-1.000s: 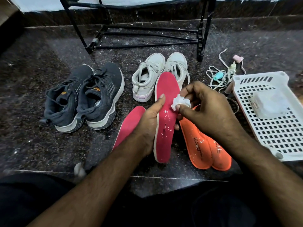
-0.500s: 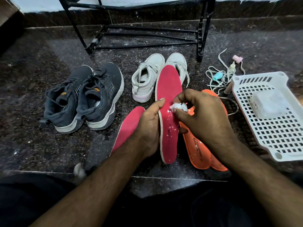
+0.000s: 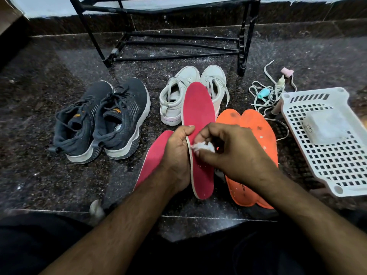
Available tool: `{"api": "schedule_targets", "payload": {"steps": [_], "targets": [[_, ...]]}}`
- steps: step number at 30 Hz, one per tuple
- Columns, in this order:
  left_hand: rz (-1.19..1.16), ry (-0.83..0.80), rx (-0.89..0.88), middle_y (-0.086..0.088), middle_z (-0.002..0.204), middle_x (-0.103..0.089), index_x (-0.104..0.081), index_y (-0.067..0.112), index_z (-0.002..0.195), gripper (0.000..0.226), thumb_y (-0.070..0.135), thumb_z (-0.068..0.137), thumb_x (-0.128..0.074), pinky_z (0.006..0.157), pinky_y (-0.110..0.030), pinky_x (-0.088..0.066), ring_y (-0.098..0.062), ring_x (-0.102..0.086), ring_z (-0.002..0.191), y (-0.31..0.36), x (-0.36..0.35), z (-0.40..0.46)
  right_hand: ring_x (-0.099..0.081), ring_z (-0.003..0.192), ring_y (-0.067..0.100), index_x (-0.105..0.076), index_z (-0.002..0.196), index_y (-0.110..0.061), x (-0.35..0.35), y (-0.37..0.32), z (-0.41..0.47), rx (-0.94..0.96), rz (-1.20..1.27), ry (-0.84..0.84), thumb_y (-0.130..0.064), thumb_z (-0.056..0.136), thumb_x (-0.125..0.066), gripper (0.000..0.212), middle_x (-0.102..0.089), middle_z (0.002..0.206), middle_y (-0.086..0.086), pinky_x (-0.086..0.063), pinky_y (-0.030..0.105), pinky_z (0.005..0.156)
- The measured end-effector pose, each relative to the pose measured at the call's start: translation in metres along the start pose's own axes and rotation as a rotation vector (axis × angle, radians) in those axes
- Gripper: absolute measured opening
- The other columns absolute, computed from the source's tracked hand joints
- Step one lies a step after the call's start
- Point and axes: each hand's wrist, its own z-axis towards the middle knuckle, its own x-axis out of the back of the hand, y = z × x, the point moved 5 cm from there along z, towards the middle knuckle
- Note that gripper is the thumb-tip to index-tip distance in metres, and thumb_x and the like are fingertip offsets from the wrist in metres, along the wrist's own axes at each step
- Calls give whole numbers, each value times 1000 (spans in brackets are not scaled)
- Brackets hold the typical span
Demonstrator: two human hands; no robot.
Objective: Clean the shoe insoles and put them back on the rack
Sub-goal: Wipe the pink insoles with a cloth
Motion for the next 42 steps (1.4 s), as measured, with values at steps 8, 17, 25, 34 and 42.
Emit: {"api": "schedule_targets", "payload": {"steps": [8,17,25,34,42], "targets": [[31,-22,-18,-14,79,-71,-72,3,89,50,34,98,-34,66,-29,-59,-24,-69,69,-2,0,1,-59,62,0,-69,87,-24,5,5,2,1,-63,31,-14,76,-78,17,-67,71,-12,-46,18,61],[74,4,-34,-16,90,-73,-70,1,103,51,34,99,-32,75,-37,-60,-25,-70,78,0,2,2,-56,67,0,-68,89,-23,18,6,6,33,-147,134,-14,77,-77,17,-62,76,-12,-45,18,64],[144,-25,-12,-19,117,-71,-72,7,118,66,58,101,-34,99,-60,-47,-30,-67,102,-1,3,4,-61,80,15,-64,91,-24,29,9,9,57,-301,184,-12,74,-70,22,-64,86,-8,-48,33,72],[195,-7,21,-10,94,-76,-71,12,110,71,68,97,-28,83,-46,-56,-22,-71,86,-6,8,10,-60,82,16,-65,94,-22,21,10,10,69,-350,145,-10,74,-69,24,-66,88,-5,-49,37,74],[139,7,80,-10,80,-74,-79,9,77,80,73,94,-33,74,-33,-59,-20,-72,72,-9,14,11,-60,70,7,-63,91,-27,-7,0,0,104,-165,-80,-15,76,-73,22,-66,78,-11,-46,24,67]]}}
